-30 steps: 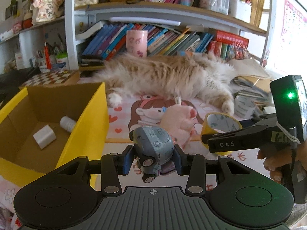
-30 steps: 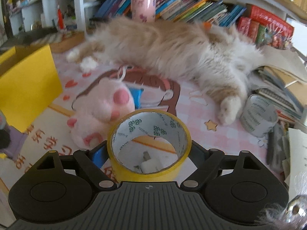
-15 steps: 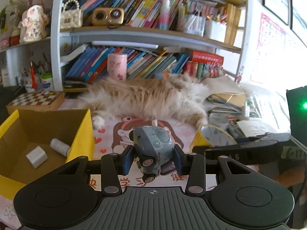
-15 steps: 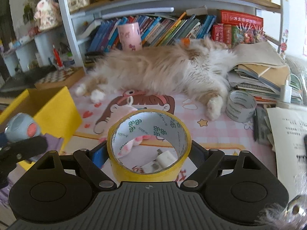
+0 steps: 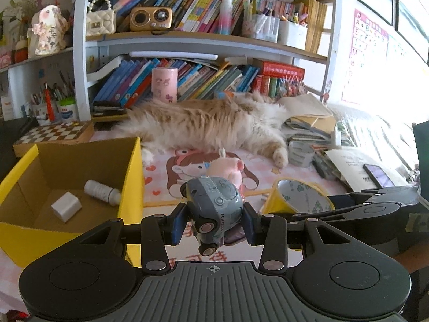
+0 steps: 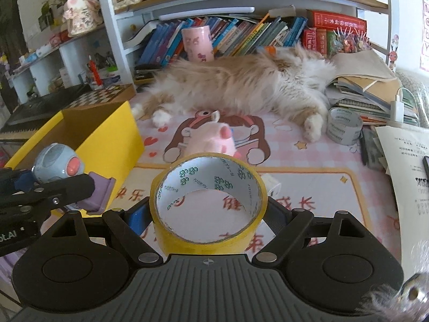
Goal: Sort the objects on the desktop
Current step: 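Lift the grey toy and tape roll and carry both toward the yellow box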
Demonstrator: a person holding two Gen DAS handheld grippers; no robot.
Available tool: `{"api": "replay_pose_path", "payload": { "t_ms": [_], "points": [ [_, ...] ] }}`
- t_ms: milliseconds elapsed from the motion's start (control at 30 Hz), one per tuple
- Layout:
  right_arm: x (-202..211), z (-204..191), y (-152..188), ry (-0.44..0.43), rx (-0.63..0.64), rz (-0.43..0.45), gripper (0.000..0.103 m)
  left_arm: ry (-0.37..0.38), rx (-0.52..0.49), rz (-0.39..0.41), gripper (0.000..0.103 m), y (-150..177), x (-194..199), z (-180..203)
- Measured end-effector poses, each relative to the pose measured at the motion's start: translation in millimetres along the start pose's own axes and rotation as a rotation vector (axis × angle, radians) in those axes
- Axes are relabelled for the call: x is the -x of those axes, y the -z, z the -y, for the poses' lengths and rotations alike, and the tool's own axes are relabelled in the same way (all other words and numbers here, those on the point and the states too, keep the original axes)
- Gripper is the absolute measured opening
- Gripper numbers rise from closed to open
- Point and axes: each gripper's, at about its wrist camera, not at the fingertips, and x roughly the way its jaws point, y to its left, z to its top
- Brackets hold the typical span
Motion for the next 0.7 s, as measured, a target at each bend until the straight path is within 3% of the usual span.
{"api": "replay_pose_path", "payload": {
  "t_ms": [267, 700],
  "points": [
    [11.2, -25.9, 15.7, 0.021, -0.014, 0.0, 0.084, 0.025, -0.009, -0.008, 0.042, 15.1, 21.2, -15.0],
    [32.7, -83.6, 49.8, 0.051, 0.025, -0.02, 0.084, 0.03, 0.063, -0.039, 0.042, 47.6, 61.6, -58.7]
  ]
}}
